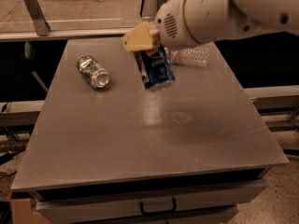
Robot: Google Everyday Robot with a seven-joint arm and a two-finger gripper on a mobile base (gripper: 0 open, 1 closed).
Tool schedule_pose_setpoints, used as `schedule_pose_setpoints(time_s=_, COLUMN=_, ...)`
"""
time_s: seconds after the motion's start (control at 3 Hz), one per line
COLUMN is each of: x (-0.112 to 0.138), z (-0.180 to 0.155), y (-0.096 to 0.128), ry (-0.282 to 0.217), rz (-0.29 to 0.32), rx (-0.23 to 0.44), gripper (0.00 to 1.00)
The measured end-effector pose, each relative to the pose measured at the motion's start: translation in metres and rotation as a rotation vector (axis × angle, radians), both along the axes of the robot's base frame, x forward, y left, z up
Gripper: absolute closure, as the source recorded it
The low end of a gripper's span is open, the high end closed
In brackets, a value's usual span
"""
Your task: Place pepsi can upright
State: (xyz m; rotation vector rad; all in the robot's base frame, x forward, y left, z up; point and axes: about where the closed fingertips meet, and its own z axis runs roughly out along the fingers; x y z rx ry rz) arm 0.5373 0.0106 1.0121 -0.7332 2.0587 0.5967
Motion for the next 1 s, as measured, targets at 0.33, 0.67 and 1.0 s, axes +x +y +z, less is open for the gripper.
schedule_pose_setpoints(time_s=0.33, x=0.006, z=0.046, y=0.007, ry=-0.168, rz=0.047, rx=0.103, gripper=1.0)
schedule_pose_setpoints(time_s=0.67, x=0.015, z=0.071, y=0.007, ry=-0.295, rz=0.108, rx=0.199, gripper=1.0)
schedule_pose_setpoints(time_s=1.0, x=0.005, z=0.077, y=0.034, ry=-0.367, rz=0.198, rx=0.194, gripper=1.0)
